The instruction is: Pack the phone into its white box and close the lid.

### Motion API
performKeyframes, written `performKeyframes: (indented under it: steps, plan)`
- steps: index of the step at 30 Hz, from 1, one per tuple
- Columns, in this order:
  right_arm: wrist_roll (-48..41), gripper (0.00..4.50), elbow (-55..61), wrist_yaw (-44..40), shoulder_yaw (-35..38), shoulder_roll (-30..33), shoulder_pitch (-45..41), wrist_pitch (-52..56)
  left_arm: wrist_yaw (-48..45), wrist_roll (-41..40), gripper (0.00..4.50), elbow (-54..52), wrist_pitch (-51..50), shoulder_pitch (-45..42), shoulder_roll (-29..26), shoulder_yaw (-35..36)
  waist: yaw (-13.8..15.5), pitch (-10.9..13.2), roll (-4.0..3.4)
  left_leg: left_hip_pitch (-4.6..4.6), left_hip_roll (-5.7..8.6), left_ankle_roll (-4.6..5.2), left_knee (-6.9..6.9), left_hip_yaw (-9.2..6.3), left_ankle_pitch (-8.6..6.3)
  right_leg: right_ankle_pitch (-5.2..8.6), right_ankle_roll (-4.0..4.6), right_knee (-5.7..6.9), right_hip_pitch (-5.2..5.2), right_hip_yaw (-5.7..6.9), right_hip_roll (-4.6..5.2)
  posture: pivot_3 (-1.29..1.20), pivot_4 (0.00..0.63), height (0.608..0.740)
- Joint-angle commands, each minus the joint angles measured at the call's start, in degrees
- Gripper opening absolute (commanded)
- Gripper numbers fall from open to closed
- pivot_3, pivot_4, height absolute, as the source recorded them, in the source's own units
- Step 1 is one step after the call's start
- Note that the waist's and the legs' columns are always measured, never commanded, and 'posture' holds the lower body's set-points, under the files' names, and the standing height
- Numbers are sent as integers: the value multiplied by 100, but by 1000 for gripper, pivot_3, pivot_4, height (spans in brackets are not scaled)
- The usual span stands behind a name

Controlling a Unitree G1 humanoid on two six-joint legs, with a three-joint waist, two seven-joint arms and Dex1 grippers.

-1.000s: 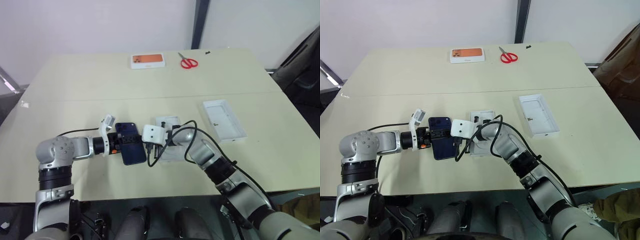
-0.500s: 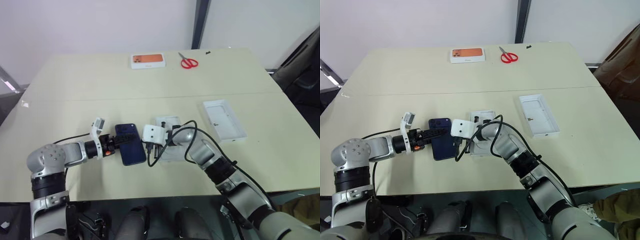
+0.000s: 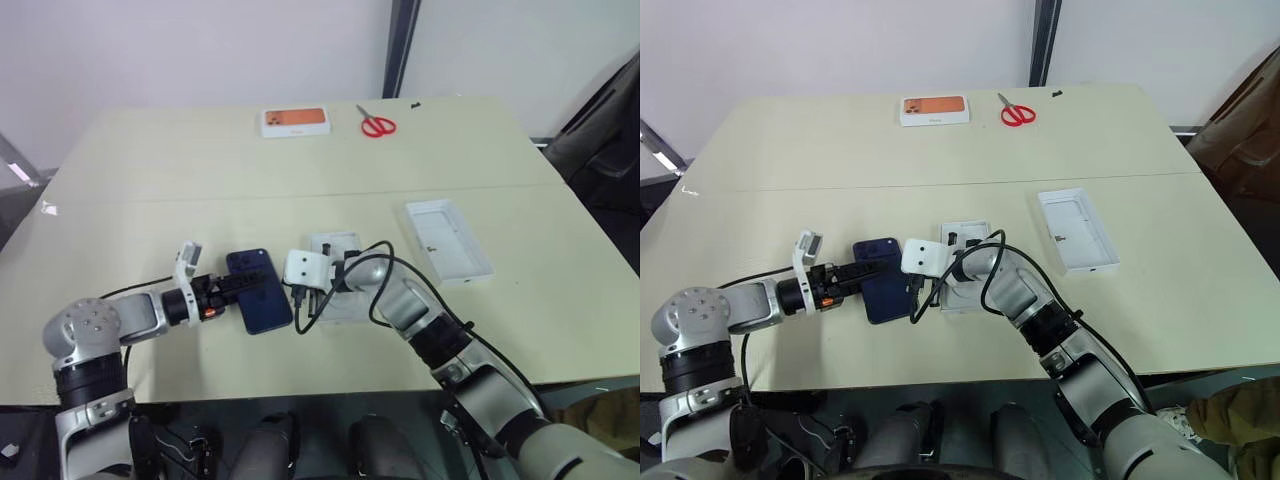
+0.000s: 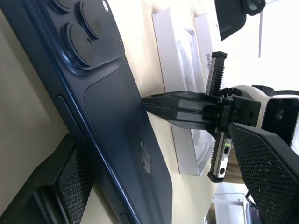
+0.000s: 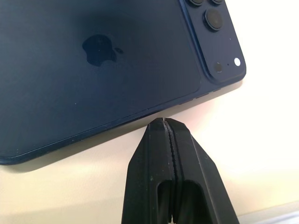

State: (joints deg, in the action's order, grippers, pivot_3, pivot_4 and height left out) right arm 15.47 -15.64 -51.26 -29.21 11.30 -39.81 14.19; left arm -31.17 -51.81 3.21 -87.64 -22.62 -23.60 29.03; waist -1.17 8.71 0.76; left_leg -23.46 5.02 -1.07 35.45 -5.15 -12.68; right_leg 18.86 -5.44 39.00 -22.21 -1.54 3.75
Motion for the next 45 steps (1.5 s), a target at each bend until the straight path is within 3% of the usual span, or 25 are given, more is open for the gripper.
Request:
performKeyframes:
  steps: [1,5,8,10,21,27,45]
  plan:
    - [10,30,-41,-12,-104,-29,-9,-38,45,-169,4500,-167,-47,31,-55,199,-2,0,0,0,0,0,0,0,0,0,0,0,0,0,0,0,150,734]
    - [21,30,-49,-6,-123,-27,-9,-67,80,-239,4500,-162,-98,63,23,254,-3,0,0,0,0,0,-1,0,0,0,0,0,-1,0,0,0,150,734]
    - [21,0,-65,-3,-121,-26,-17,-76,177,-257,3665,-99,-80,78,124,308,0,0,0,0,0,0,-1,0,0,0,0,0,0,0,0,0,150,734]
    - [23,0,-71,-1,-119,-27,-24,-77,178,-260,2739,-102,-77,95,122,294,-3,0,0,0,0,-1,-1,0,0,0,0,0,0,0,0,0,150,734]
    - [32,0,-54,29,-101,-9,-12,-80,222,-229,2739,-9,-59,119,119,257,0,0,1,0,0,-1,-2,0,0,0,0,0,0,0,0,0,150,734]
    - [41,0,-28,55,-106,-5,5,-84,263,-255,31,30,-57,159,117,289,5,-2,3,0,0,-1,-2,0,1,0,0,0,0,0,0,0,150,734]
    - [-368,0,191,154,248,-101,10,28,275,-465,31,336,-49,99,61,418,6,0,4,3,0,-1,-5,0,1,0,1,-1,0,0,0,0,150,734]
